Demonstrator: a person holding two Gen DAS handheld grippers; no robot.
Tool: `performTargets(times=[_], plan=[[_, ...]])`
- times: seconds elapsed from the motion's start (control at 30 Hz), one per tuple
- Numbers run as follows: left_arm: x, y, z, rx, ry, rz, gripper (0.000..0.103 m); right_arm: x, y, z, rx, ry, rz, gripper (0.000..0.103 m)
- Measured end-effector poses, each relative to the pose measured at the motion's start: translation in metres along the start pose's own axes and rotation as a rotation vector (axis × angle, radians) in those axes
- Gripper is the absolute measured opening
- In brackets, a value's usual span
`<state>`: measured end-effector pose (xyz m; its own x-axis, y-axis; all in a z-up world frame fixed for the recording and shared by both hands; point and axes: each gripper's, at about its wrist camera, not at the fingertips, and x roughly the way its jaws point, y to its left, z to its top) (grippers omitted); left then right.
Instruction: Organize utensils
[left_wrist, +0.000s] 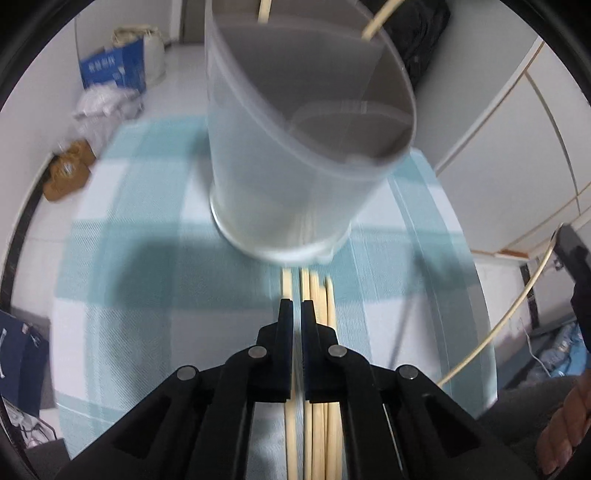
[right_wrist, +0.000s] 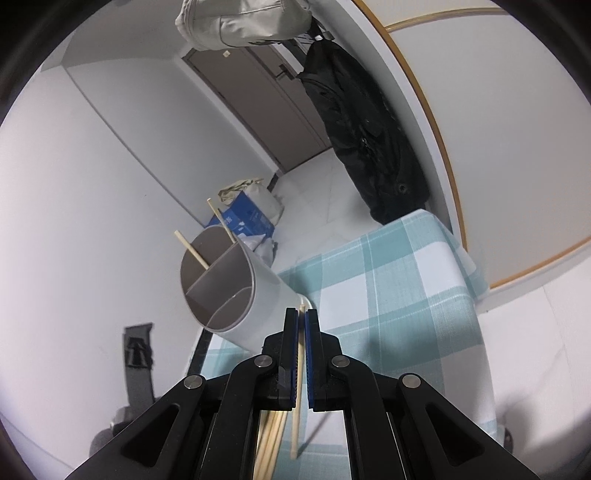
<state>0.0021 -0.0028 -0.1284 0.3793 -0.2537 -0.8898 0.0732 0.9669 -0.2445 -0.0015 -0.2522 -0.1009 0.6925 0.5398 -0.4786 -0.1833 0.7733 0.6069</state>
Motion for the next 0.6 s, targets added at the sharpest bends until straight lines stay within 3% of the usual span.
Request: performTargets(times=[0.13,0.2,0.6], plan=[[0.015,-0.009,-0.009,0.042,0.055,0.072,0.002,-0.003,0.004,-0.002,-0.013,-0.01,-0.003,0.003],[0.016,-0.009,-0.009,0.052,0.053,0.081,0.011,-0.005,0.006,-0.003,-0.024,-0.015,-0.006,0.003],[0.022,-0.019,-0.002,0.122,0.029,0.181,0.019,-0.004,0.003,0.001,-0.009,-0.008,0.004,0.003]])
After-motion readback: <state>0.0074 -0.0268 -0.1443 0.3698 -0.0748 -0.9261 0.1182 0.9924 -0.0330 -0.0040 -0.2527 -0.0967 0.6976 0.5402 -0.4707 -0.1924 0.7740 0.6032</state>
